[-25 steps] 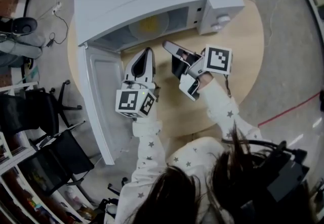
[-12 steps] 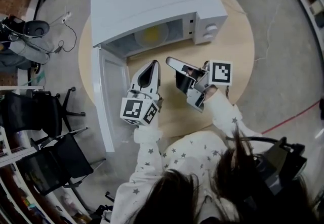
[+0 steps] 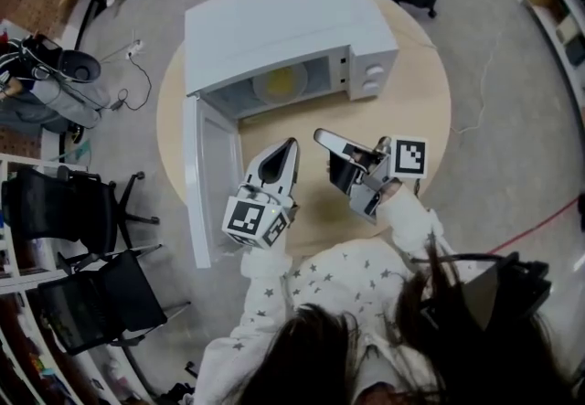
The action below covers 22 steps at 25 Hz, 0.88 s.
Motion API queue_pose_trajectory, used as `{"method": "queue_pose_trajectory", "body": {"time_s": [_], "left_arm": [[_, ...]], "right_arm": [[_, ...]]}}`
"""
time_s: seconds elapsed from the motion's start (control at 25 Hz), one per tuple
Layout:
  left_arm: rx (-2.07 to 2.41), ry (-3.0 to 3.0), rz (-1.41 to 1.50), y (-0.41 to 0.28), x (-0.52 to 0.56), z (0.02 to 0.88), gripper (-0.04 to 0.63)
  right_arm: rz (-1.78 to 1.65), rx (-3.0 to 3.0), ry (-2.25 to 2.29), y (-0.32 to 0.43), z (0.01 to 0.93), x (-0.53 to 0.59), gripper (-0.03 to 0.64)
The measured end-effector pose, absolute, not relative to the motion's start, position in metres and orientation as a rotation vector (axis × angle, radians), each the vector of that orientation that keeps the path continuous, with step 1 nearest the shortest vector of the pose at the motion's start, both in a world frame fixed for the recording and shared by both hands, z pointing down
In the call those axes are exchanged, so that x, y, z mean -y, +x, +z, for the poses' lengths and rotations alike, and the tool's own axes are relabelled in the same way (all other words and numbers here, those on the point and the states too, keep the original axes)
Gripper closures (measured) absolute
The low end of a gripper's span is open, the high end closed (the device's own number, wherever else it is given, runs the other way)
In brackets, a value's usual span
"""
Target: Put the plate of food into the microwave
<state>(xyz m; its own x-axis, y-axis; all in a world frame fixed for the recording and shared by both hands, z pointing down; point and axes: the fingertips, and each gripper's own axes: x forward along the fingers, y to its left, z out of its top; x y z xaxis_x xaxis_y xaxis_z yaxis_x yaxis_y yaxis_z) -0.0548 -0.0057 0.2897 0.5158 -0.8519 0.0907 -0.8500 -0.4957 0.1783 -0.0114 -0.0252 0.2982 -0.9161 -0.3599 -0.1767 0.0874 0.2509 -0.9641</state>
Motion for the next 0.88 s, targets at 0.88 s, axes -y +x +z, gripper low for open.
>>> {"method": "queue_pose_trajectory", "body": {"time_s": [0.88], "left_arm": [[1.545,2.577,-0.075,-0.055,-0.006,0.258,0.600]], "right_arm": [[-1.675,-2.153,-0.104,-0.020,0.275,0.017,0.611]]}}
